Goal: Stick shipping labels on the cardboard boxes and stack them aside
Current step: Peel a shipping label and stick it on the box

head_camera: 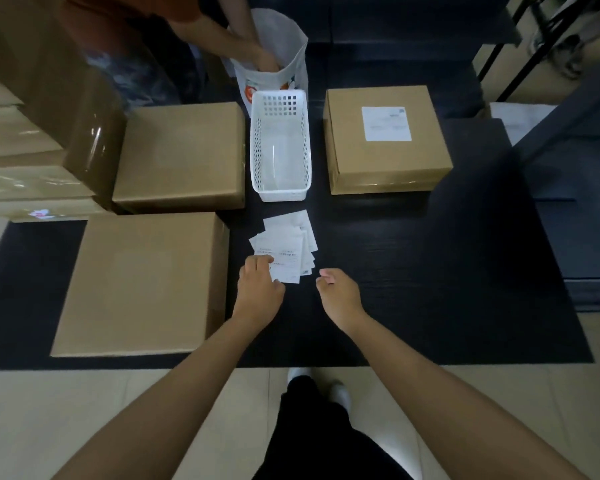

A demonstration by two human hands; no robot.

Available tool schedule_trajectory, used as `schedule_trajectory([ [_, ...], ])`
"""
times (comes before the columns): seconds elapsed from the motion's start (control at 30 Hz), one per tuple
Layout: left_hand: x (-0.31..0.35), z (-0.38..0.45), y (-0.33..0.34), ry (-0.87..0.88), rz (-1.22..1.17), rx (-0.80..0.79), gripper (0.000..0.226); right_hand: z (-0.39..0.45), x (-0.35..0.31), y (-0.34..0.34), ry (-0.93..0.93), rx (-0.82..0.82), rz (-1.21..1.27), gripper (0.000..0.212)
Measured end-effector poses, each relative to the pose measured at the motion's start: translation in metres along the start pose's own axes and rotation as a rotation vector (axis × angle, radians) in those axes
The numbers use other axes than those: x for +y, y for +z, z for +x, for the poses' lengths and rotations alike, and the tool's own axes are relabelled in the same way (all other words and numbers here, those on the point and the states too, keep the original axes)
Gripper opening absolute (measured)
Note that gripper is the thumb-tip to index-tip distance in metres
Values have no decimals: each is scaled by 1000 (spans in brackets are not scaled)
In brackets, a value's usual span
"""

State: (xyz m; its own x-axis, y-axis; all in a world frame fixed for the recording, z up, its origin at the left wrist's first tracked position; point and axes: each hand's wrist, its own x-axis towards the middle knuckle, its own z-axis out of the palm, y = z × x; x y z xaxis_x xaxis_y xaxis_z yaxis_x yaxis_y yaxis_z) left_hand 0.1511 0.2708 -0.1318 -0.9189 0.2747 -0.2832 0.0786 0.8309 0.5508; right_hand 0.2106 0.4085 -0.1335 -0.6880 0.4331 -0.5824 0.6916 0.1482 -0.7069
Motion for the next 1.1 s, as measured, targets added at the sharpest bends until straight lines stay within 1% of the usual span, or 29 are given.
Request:
schedule_trajectory([
  [0.1,-6,20,4,-25,25,-39,51,14,-9,8,30,13,-6,35],
  [0.27,-11,32,12,-55,31,-113,53,32,-16,18,85,-19,-31,35],
  [0.37,-11,36,17,-71,43,-106,54,42,-15,25,104,-47,-72,33],
  [0.43,-9,36,19,-73,51,-97,55,46,-14,29,115,-59,-84,27],
  [0.5,-7,35,22,-79,59,-87,57,48,-17,29,130,-61,-58,25],
  [0.6,-6,31,26,-111,57,-104,58,50,-19,26,166,-46,26,28],
  [0.7,-4,31,24,-106,59,-120,58,52,-20,25,156,-46,62,30],
  [0.77,-3,31,23,-93,80,-146,57,52,-22,25,130,-81,55,27],
  [0.87,-3,29,22,-88,87,-185,56,55,-21,27,131,-115,51,30],
  [1.0,-2,25,18,-61,68,-191,52,53,-22,25,192,-117,92,31],
  [1.1,2,20,12,-51,9,-170,50,49,-28,16,232,-102,183,25],
])
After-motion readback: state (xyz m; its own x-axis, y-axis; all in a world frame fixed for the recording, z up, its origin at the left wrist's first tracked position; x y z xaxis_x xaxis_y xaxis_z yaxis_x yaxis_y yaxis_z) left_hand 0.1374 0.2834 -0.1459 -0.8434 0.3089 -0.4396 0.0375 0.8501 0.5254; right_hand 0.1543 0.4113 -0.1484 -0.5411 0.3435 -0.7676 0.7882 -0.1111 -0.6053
